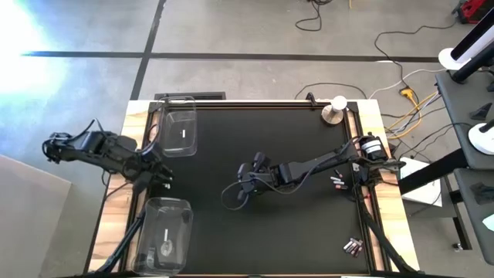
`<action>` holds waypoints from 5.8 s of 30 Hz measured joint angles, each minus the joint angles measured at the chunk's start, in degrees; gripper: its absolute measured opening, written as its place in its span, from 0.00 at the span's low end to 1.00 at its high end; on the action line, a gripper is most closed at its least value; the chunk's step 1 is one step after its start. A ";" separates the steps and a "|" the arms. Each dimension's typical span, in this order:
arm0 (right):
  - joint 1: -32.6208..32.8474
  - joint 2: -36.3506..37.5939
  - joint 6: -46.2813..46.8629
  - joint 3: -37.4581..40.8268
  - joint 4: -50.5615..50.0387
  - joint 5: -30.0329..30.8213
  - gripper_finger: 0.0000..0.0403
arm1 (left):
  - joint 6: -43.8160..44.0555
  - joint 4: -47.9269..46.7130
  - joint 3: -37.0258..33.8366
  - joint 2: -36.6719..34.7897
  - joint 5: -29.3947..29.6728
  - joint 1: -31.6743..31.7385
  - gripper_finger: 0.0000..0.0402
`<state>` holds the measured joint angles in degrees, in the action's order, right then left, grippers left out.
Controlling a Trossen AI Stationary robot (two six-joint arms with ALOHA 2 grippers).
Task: Sort batteries
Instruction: Move the white battery to the top right of the table
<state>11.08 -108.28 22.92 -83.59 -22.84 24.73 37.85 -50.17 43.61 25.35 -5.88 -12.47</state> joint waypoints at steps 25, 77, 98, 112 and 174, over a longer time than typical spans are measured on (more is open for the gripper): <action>0.23 -0.05 -0.84 10.72 2.13 2.51 0.48 | 21.12 -5.40 15.86 29.64 8.27 -4.76 0.30; -25.94 29.48 33.88 26.76 -31.77 -15.16 0.56 | 5.66 17.54 0.07 31.04 32.63 -10.29 0.31; -11.91 7.85 16.75 25.93 10.95 -14.03 0.63 | 6.55 20.63 -1.11 32.23 30.81 -10.81 0.41; -10.96 -0.34 4.21 15.41 11.77 -9.25 0.61 | 8.39 20.59 -1.11 33.59 30.77 -12.62 0.41; -13.43 -2.20 17.76 15.10 12.32 -7.48 0.08 | 9.01 20.93 -2.84 33.61 30.81 -12.98 0.41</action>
<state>-2.34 -110.49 40.69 -68.49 -10.52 17.25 46.86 -29.23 40.77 58.96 24.93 -25.45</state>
